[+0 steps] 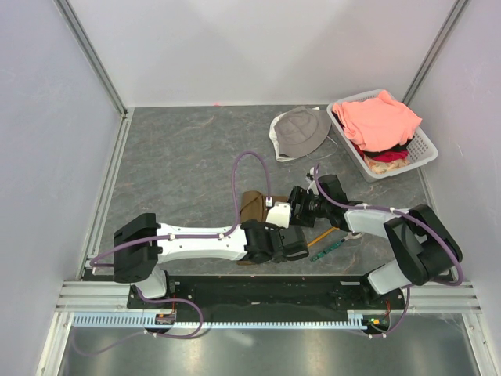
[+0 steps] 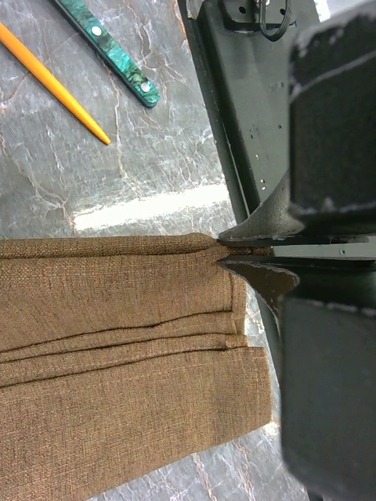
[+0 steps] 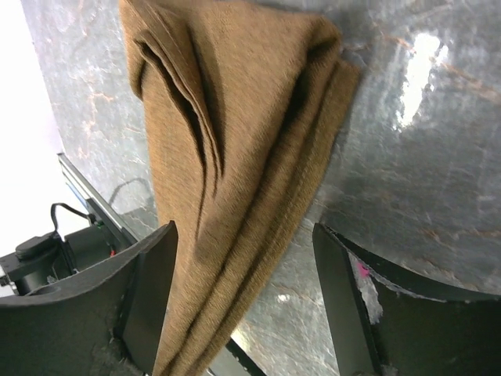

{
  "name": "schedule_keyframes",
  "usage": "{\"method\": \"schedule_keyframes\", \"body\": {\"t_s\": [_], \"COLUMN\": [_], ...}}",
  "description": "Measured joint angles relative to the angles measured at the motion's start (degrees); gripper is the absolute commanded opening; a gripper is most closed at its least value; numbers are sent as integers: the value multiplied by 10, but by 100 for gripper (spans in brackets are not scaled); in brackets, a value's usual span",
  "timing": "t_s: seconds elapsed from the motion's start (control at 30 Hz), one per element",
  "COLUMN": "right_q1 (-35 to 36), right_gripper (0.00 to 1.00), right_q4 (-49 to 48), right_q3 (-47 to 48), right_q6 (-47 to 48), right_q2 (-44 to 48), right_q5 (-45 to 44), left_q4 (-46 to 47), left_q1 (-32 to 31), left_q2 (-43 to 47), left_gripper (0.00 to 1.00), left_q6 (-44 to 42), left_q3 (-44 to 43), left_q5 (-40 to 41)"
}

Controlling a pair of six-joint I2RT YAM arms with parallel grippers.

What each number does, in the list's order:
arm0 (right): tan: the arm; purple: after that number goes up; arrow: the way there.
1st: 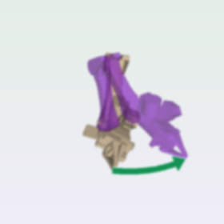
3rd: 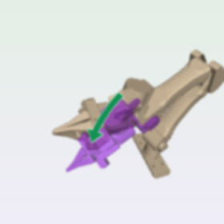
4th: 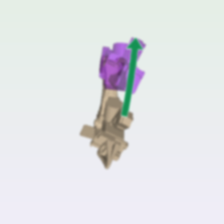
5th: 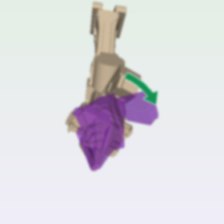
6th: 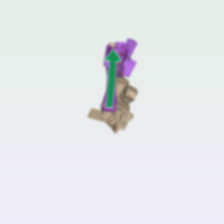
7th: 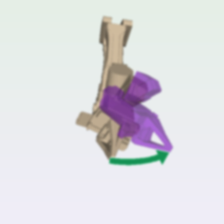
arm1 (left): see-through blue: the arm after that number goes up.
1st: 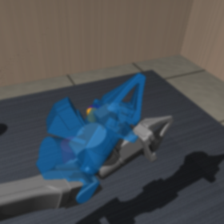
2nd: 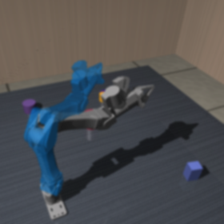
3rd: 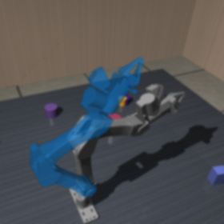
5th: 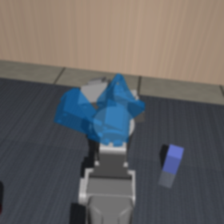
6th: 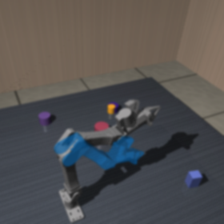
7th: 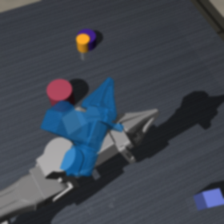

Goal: Fold the napkin into a case and place the utensils inside
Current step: Fold the 2/3-rectangle-folded napkin at the center of the board.

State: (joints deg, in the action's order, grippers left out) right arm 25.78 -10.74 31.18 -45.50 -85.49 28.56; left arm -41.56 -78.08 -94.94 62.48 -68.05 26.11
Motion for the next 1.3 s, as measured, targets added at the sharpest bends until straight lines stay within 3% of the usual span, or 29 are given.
{"method": "schedule_keyframes", "body": {"t_s": [0.47, 0.8, 1.1, 1.17, 1.23, 1.3], "right_q1": [0, -2, -6, -7, -9, -9], "right_gripper": [67, 44, 42, 34, 20, 7], "right_q4": [-37, -60, -59, -56, -50, -46], "right_q3": [4, 25, 42, 49, 54, 57], "right_q6": [-12, 8, 23, 29, 37, 44], "right_q2": [-29, -63, -75, -78, -83, -86], "right_q5": [-7, -17, -26, -30, -30, -29], "left_q4": [2, 10, 15, 16, 19, 22], "left_q1": [0, 0, 0, 0, 0, 0], "left_q2": [3, 10, 18, 18, 19, 19], "left_gripper": [2, 2, 2, 3, 12, 30], "left_q6": [0, 0, 0, 0, 0, 0], "left_q3": [1, 8, 20, 24, 29, 30], "left_q5": [-8, -9, -11, -12, -13, -15]}}
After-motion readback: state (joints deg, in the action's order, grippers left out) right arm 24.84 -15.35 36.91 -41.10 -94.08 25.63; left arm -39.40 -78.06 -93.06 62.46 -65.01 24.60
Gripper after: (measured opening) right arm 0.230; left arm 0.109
